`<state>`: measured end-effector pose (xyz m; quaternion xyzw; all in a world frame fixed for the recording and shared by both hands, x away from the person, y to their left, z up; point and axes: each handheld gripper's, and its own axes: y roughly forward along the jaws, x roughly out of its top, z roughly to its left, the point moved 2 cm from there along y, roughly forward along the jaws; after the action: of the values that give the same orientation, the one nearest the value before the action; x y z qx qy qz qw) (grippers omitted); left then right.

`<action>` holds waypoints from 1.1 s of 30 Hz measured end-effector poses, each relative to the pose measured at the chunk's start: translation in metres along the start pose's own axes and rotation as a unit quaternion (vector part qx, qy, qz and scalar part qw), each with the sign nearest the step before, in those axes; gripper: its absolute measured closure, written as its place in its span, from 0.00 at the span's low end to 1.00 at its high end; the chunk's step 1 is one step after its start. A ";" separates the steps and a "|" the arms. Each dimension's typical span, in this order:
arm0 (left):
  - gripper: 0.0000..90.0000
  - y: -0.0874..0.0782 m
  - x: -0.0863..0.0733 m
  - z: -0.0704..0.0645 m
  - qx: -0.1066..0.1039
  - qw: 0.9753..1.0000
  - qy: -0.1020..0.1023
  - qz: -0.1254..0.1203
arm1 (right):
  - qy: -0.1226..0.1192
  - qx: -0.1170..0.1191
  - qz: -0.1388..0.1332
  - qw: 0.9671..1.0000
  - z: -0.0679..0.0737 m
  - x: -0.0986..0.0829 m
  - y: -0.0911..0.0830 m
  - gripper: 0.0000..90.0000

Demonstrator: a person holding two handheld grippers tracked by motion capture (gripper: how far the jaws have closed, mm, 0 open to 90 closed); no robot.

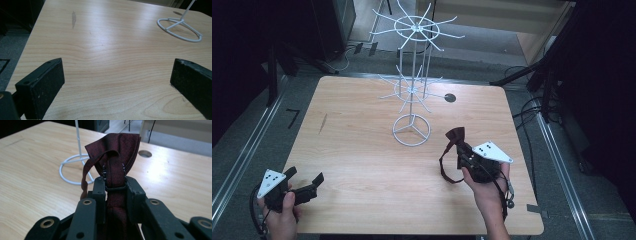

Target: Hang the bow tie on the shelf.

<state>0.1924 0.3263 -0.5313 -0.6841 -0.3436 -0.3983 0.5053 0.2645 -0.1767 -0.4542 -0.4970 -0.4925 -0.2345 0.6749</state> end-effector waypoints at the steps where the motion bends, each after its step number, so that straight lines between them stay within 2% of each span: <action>1: 0.00 0.000 0.000 0.000 0.000 1.000 0.000 0.000 | -0.001 -0.001 -0.002 1.000 0.001 0.002 0.000 0.82; 17: 0.00 0.000 0.000 0.000 0.001 1.000 0.001 0.001 | -0.013 0.008 -0.036 0.999 0.022 0.034 0.007 0.82; 33: 0.00 0.000 0.000 0.000 -0.001 1.000 0.000 -0.001 | -0.012 0.004 -0.070 0.997 0.030 0.069 0.008 0.82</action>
<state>0.1926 0.3265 -0.5313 -0.6841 -0.3442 -0.3991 0.5043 0.2856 -0.1343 -0.3951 -0.4614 -0.5350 -0.2733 0.6528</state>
